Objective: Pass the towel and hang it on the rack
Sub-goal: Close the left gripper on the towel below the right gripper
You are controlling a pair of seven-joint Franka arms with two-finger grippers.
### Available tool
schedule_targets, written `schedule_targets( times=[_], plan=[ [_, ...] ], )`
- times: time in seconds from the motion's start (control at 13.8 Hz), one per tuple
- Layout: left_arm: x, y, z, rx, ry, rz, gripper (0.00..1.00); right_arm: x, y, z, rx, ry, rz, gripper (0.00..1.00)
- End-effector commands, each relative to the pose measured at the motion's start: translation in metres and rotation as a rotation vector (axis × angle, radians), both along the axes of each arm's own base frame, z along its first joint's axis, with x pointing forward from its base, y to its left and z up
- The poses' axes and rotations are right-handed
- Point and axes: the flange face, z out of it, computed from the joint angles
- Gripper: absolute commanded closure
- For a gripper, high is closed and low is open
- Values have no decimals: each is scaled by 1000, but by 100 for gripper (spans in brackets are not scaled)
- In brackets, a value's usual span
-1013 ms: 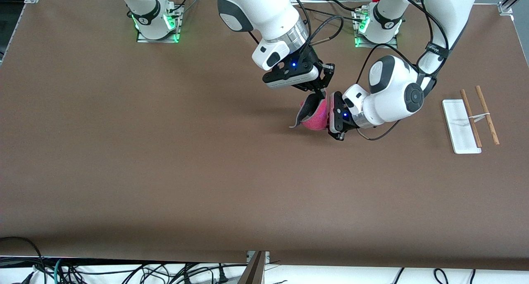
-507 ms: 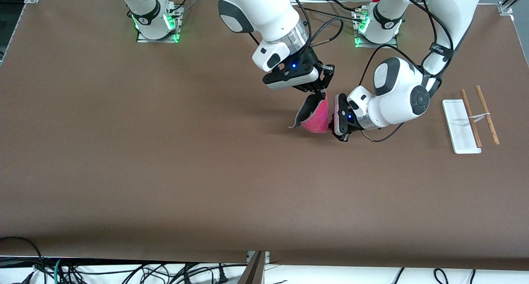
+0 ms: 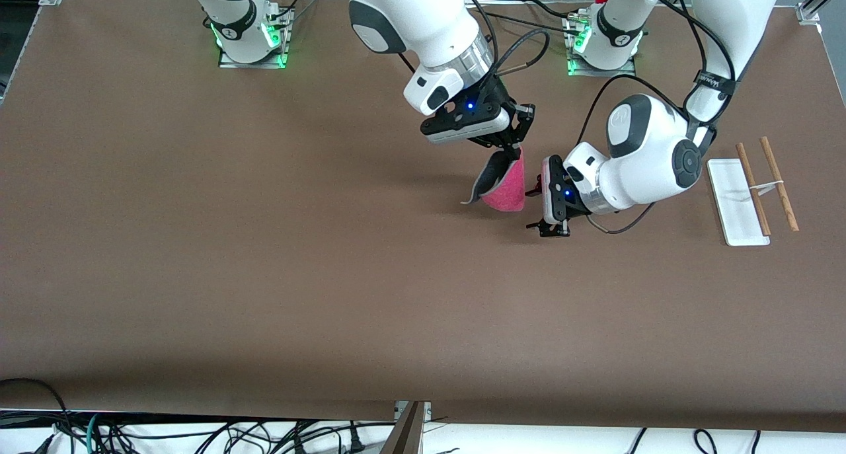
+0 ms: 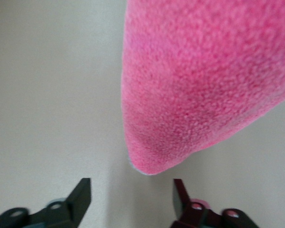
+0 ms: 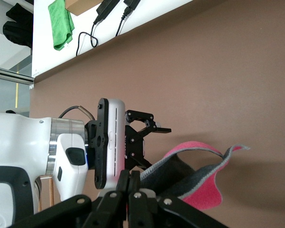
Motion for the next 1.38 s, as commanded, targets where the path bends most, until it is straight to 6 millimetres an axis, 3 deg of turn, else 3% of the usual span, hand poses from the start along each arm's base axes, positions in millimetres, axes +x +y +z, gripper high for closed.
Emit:
schedule_targets(
  times=[0.0,0.51,0.65,0.72,0.8,0.87,0.94,1.09,1.3],
  plan=[
    [4,-5,-8,-47,29,-11,0,0,2,4,6,-18,11,100],
    [5,-7,1,-135,85,-12,3,0,2,4,6,-21,10,100],
    [4,-8,0,-136,90,-15,32,0,2,5,7,-20,12,100],
    [4,-8,1,-136,88,-15,36,0,2,5,7,-20,12,100],
    [2,-10,1,-137,101,-25,52,0,2,4,6,-21,10,100],
    [1,-10,0,-137,111,-31,58,0,2,4,5,-20,11,100],
    [-1,-10,0,-138,126,-42,84,0,2,2,4,-18,11,100],
    [-4,-9,-1,-146,125,-84,100,1,2,1,3,-17,11,100],
    [1,1,2,-151,124,-77,100,1,2,1,3,-17,11,100]
  ],
)
